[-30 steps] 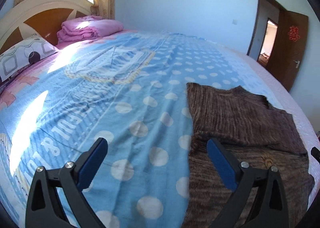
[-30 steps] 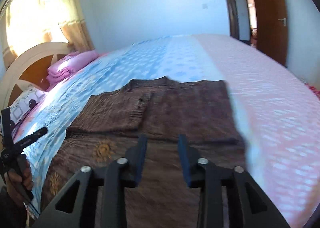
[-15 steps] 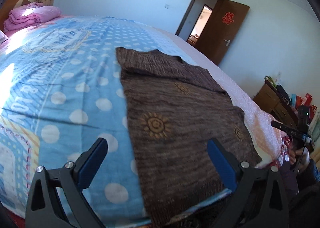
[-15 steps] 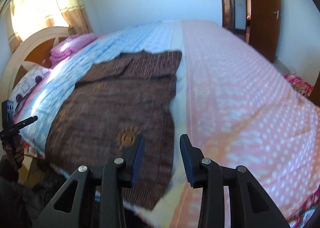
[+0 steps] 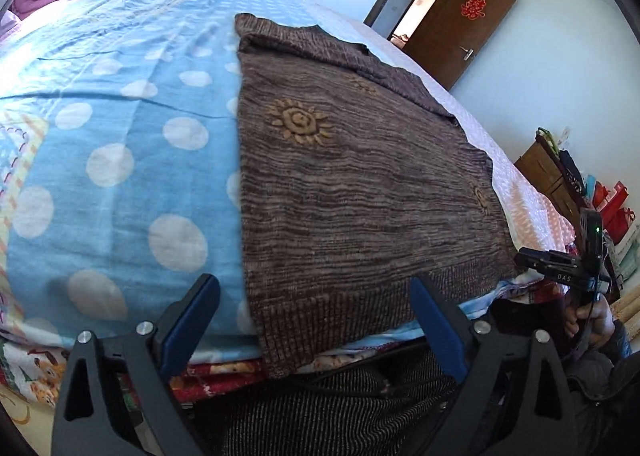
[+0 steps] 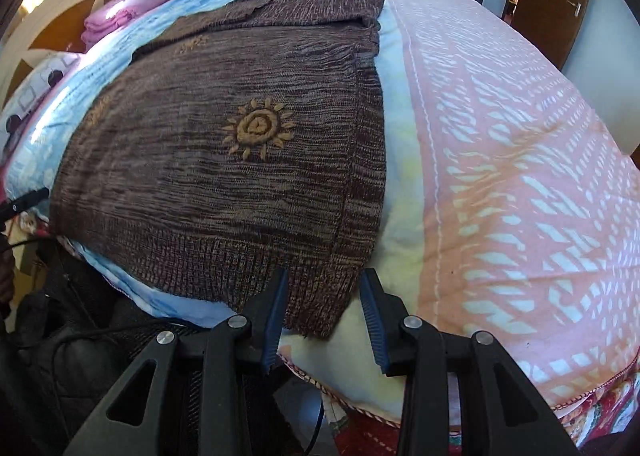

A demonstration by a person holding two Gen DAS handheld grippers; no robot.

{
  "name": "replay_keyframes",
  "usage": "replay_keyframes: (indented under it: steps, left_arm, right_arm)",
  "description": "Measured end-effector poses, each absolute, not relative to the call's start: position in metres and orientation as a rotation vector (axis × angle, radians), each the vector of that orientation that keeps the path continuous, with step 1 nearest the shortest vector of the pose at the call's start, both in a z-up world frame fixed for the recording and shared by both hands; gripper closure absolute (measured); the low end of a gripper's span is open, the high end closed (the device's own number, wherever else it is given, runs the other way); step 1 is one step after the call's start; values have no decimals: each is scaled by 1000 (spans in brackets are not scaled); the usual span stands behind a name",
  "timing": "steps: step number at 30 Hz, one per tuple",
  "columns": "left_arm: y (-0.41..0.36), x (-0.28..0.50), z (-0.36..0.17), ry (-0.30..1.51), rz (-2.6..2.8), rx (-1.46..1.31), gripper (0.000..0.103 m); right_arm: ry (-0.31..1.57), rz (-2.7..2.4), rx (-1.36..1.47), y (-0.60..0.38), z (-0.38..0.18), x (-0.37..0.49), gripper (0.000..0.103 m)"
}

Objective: Fold small clothes
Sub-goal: 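Move both grippers to the sweater hem and grasp it, then lift the hem with both grippers, fold it toward the collar, release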

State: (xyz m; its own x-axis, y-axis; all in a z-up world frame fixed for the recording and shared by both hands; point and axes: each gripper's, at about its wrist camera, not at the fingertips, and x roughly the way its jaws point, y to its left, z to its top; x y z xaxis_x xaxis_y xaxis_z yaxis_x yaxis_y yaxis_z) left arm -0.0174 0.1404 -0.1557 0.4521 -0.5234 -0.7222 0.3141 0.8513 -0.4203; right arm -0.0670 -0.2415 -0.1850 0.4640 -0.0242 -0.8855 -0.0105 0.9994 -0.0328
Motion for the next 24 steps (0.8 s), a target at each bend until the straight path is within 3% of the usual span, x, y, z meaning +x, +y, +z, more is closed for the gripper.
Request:
replay_keyframes:
  steps: [6,13,14,17,20,22,24]
  left_arm:
    - [135,-22,-160,1012,-557,-173,23]
    - [129,-19,-183,1101,-543,-166,23]
    - [128,-18,-188,1119,-538,-184,23]
    - [130,-21,-190,1119,-527,-205,32]
    - [139,-19,-189,1122,-524,-235,58]
    - [149,-17,-192,1140,-541,-303,90]
    - [156,-16,-193,1145,-588,-379,93]
  right_arm:
    - [1105,6,-85,-234,-189,-68,60]
    - [1099,45,-91,-224,-197,-60,60]
    - [1105,47,-83,-223,-200,-59,63]
    - [1115,54,10,-234,-200,-58,99]
    - [1090,105,152,-250,-194,-61,100]
    - [1090,119,164,-251,-192,-62,100]
    - [1084,144,201,-253,-189,-63,100]
